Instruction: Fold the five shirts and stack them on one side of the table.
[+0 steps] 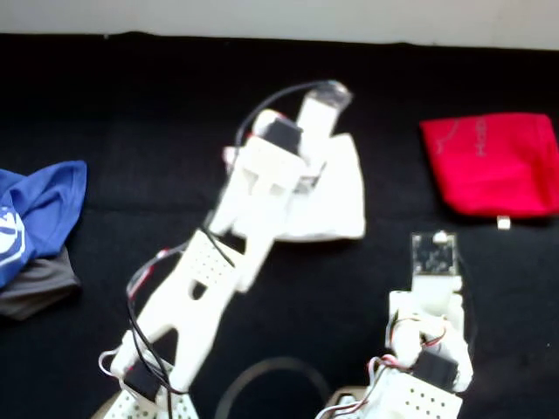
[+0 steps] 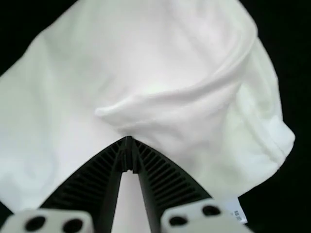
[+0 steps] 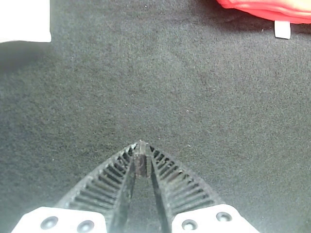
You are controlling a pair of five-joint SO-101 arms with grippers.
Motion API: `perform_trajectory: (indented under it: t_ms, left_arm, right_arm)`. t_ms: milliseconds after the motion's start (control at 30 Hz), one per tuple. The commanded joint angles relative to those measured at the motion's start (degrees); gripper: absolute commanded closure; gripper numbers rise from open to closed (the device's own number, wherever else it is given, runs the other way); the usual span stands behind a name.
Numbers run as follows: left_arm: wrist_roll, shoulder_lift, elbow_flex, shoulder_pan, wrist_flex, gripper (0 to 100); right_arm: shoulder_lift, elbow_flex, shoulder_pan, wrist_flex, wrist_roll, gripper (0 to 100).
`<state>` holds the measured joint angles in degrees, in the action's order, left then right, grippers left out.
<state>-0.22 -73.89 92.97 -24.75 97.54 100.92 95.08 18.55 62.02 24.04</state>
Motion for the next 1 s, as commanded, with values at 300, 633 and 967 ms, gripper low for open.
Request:
perform_trajectory:
  t_ms: [300,633,967]
  left_arm:
    - [0.7,12.4,2.3,-7.0,3.4,99]
    - [0.6,11.6,2.2,-4.0,3.3,99]
    - [0.7,2.2,2.4,-6.3,3.0,99]
  right_arm:
    - [-0.6,8.2,0.7,-0.9,0.2,99.2]
    - [-0.6,8.2,0.7,-0.9,0.2,99.2]
    - [-0.6,8.2,0.7,-0.9,0.2,99.2]
